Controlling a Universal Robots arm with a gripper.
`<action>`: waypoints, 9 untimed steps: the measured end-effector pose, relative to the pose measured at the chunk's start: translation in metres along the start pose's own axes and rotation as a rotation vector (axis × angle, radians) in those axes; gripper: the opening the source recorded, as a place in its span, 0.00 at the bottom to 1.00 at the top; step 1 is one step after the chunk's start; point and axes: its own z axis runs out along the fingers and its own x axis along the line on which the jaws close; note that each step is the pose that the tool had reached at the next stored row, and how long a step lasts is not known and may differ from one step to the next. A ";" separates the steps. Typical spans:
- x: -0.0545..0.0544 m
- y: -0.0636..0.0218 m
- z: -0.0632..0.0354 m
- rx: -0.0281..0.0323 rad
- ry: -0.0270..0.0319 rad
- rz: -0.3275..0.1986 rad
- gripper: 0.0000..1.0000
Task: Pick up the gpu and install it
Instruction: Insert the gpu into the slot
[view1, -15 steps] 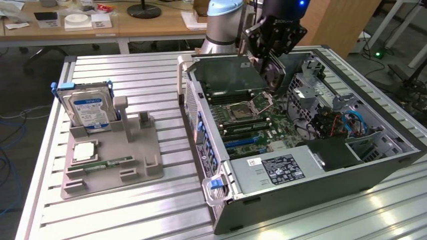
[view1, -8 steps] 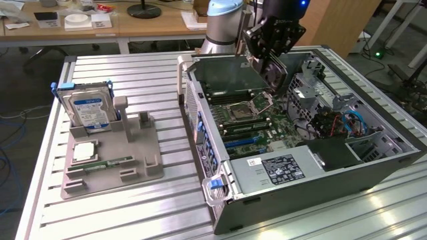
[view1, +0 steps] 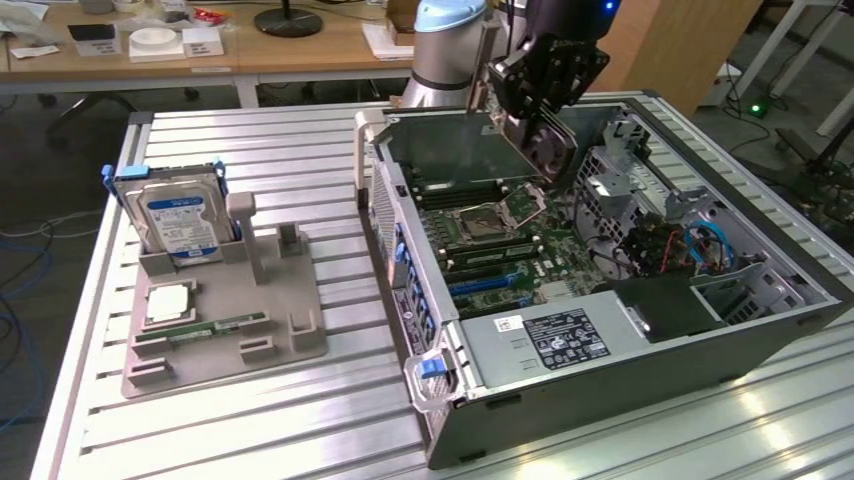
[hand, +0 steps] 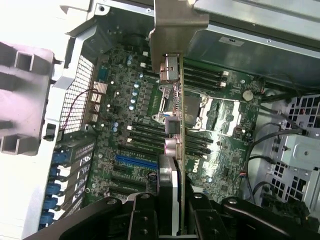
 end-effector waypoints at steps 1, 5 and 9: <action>0.000 -0.0001 0.0000 -0.0001 0.0003 -0.008 0.28; 0.000 -0.0007 0.0000 -0.0004 0.0014 -0.036 0.28; 0.000 -0.0014 -0.0001 -0.0007 0.0023 -0.061 0.28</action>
